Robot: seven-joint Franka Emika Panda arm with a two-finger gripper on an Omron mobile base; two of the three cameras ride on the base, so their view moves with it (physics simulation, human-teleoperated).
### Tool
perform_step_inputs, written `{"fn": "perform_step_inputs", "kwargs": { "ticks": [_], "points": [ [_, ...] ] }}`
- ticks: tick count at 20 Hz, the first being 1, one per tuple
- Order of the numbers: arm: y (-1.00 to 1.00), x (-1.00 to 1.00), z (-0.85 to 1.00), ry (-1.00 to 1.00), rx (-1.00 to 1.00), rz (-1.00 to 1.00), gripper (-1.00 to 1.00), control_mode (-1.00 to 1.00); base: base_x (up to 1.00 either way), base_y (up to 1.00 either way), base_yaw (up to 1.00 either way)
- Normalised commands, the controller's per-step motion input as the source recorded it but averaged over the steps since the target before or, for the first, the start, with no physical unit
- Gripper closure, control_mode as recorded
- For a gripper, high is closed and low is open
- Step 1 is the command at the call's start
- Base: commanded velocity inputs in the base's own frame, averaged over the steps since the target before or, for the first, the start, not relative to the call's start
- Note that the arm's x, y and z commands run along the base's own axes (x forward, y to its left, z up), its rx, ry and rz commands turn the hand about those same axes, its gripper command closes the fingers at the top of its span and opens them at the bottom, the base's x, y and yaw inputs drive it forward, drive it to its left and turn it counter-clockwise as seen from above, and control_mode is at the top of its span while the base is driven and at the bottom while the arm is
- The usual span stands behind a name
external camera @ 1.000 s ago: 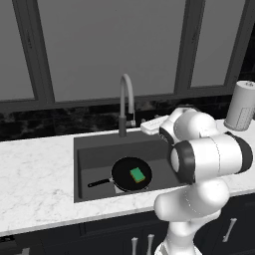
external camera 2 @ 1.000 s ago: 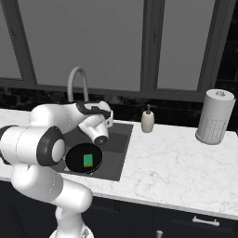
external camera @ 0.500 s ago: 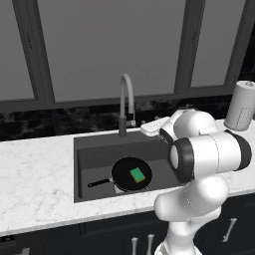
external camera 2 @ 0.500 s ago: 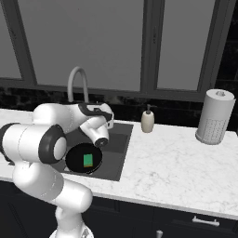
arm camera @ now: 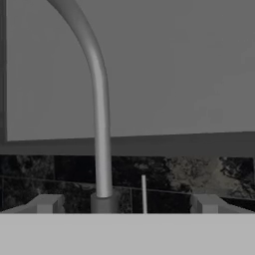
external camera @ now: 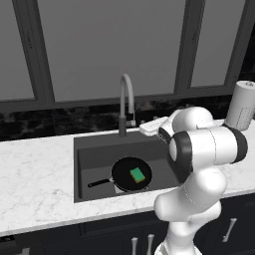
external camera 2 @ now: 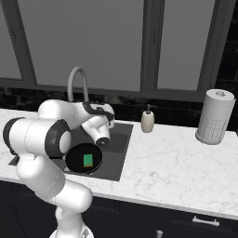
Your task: Pick the pan and sponge and place them into the sink. Then turn on the water.
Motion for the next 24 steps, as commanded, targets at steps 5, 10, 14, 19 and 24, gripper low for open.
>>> {"fn": "perform_step_inputs", "kwargs": {
  "ticks": [5,10,14,19,24],
  "points": [
    [0.00,0.21,-0.01,0.00,0.00,0.00,-1.00,-1.00,0.00,0.00,0.00],
    [0.00,0.13,-0.07,-0.01,0.00,0.00,-1.00,-1.00,0.00,0.00,0.00],
    [0.01,0.14,-0.09,-0.01,0.00,0.00,-1.00,-1.00,0.00,0.00,0.00],
    [0.15,0.16,-0.03,0.00,0.00,0.00,-1.00,-1.00,0.00,0.00,0.00],
    [0.08,0.13,0.00,0.00,0.00,0.00,-1.00,-1.00,0.00,0.00,0.00]
  ]
}}
